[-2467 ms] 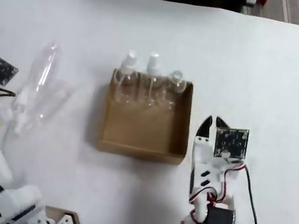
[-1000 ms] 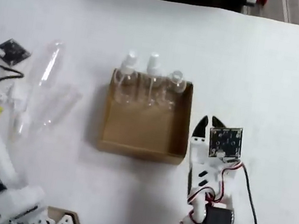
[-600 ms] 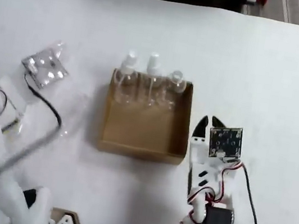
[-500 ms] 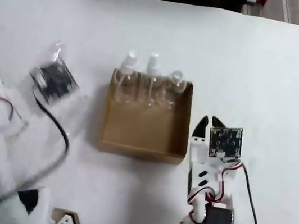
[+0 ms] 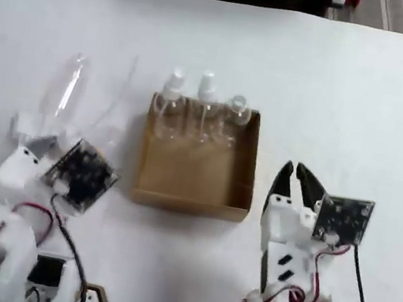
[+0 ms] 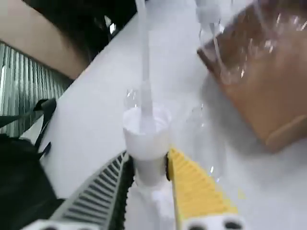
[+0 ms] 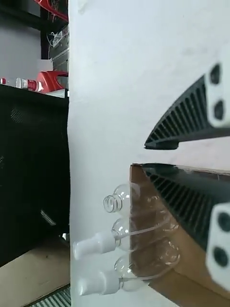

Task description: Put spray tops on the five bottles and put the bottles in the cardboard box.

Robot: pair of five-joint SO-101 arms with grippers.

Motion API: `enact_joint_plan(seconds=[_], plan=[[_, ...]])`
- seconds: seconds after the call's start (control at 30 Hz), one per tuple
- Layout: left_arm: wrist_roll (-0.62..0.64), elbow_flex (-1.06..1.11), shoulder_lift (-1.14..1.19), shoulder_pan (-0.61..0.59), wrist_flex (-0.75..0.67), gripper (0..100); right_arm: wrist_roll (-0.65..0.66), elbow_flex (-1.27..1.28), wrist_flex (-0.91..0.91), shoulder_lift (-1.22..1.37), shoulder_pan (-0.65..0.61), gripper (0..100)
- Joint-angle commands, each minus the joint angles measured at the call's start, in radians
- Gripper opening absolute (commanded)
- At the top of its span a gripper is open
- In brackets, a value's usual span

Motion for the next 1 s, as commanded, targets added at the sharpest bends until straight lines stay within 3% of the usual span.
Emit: enact_joint_plan(seconds=[0.0,0.13,0.27,0.5,0.7,0.97], plan=[[0.175,0.066,-0.143,0.206,-0.089,2,-0.006,-0.061,0.016,0.008,-0.007,3.4],[0.281,0.215,-0.268,0.421,-0.233,2,-0.005,-0.071,0.01,0.008,-0.019,3.9],[0.296,0.353,-0.321,0.542,-0.364,3,-0.005,-0.143,-0.005,0.008,-0.145,3.8],[0.37,0.428,-0.323,0.555,-0.473,2,0.003,-0.269,-0.008,0.008,-0.467,3.5],[0.427,0.446,-0.328,0.562,-0.468,2,0.25,-0.15,0.01,0.013,-0.799,1.6],[0.423,0.526,-0.328,0.618,-0.468,3,0.146,-0.051,-0.22,0.018,-0.828,1.6]])
